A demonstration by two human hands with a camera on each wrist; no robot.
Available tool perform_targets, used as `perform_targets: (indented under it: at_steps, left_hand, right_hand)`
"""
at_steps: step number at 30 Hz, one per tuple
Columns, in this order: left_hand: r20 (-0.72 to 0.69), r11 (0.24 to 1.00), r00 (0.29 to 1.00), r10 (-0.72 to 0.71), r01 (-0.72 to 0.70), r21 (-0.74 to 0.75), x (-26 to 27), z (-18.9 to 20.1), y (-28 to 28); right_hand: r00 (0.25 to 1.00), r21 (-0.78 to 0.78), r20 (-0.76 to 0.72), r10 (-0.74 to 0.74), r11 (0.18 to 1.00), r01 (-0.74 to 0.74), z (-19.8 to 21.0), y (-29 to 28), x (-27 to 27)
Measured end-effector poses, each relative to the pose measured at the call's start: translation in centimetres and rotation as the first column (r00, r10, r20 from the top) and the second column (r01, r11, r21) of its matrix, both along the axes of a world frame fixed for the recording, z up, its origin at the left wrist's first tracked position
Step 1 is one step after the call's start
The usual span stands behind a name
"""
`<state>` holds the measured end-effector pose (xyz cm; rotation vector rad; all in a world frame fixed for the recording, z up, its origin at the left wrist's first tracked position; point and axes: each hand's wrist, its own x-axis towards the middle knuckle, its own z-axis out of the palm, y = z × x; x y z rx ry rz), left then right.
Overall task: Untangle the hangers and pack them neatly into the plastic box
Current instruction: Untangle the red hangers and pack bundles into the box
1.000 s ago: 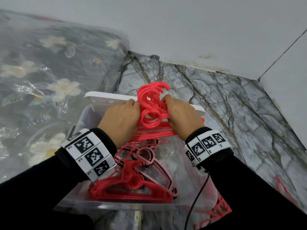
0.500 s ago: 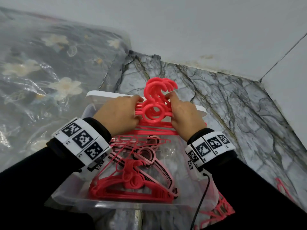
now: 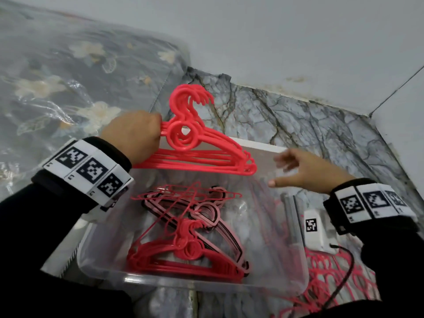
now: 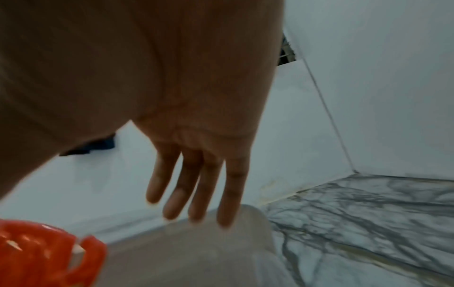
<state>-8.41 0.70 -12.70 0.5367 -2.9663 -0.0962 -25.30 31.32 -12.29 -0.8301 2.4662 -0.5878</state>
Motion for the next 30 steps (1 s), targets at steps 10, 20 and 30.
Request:
perform_targets:
  at_steps: [10,20,30]
  left_hand:
    - [0.01,0.995,0.999,-0.041,0.039,0.096,-1.3,-0.1,1.6]
    - [0.035,0.997,0.999,-0.019,0.016,0.079,-2.0,-1.1,1.9]
    - [0.053,0.998,0.998,-0.02,0.017,0.066,-2.0,-0.6,2.3]
  right_hand:
    - [0.716,0.485,-0.13,0.686,0.673,-0.558,-11.5,-8.1,6.3]
    - [0.476,0.516,-0.235,0.847,0.524,-0.678,-17.8,-15.6,9.6]
    - [0.575,0.394,-0.197,0.794,0.602,-0.695,-16.7,-16.7,8.4]
